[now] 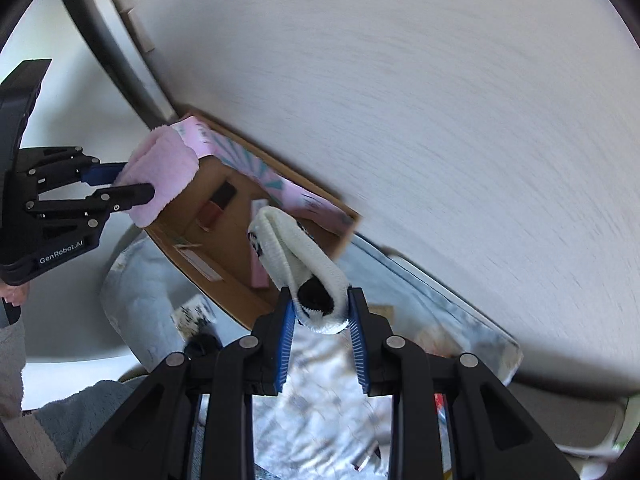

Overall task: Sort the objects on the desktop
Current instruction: 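Carry both slippers into the cardboard box and open both tools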

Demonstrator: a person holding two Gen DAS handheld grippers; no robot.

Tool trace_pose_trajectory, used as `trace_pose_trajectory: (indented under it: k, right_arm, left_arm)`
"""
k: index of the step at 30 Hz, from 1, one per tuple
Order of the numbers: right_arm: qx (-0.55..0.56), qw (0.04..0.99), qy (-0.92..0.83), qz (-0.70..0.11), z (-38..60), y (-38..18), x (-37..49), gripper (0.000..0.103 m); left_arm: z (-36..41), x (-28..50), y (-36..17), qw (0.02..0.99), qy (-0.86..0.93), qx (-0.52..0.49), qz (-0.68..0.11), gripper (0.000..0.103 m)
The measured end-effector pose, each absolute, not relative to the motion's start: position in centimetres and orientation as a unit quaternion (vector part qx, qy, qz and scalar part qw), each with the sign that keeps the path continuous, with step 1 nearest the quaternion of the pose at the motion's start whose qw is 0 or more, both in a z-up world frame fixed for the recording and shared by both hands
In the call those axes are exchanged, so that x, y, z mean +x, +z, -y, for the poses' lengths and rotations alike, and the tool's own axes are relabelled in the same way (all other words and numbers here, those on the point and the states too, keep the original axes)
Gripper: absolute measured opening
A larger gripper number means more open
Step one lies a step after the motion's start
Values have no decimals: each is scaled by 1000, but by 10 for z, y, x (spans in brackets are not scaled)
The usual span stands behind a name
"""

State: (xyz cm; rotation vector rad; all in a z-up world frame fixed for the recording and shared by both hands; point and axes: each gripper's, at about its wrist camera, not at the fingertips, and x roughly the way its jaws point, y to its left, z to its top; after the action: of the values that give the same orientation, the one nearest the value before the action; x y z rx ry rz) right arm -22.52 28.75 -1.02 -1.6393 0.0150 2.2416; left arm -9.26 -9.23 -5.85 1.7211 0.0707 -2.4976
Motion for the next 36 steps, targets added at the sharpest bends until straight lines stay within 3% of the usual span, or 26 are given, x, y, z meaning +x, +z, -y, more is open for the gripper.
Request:
trace_pose_trajectory:
  k: [15, 30, 31, 33, 34, 35, 36]
  right_arm:
    - [-646, 149, 747, -40, -274, -102, -297, 25]
    - [-659, 155, 734, -60, -280, -118, -309, 25]
    - [-659, 156, 733, -61, -280, -118, -310, 25]
    - [-663, 152, 730, -62, -279, -119, -312, 28]
    - [-667, 152, 727, -58, -278, -121, -313, 33]
    - [-668, 162, 725, -45, -276, -122, -314, 48]
    - [-669, 170, 723, -36, -275, -122, -314, 59]
  left_arm:
    - [148, -95, -122, 85, -774, 622, -86, 22]
    - [147, -111, -138, 79, -765, 634, -87, 23]
    - [146, -112, -137, 77, -766, 633, -85, 28]
    - [146, -114, -136, 79, -768, 629, -86, 60]
    - [147, -115, -135, 85, -770, 626, -90, 90]
    - [148, -115, -134, 88, -770, 624, -94, 103]
    - [148, -115, -131, 87, -774, 618, -100, 103]
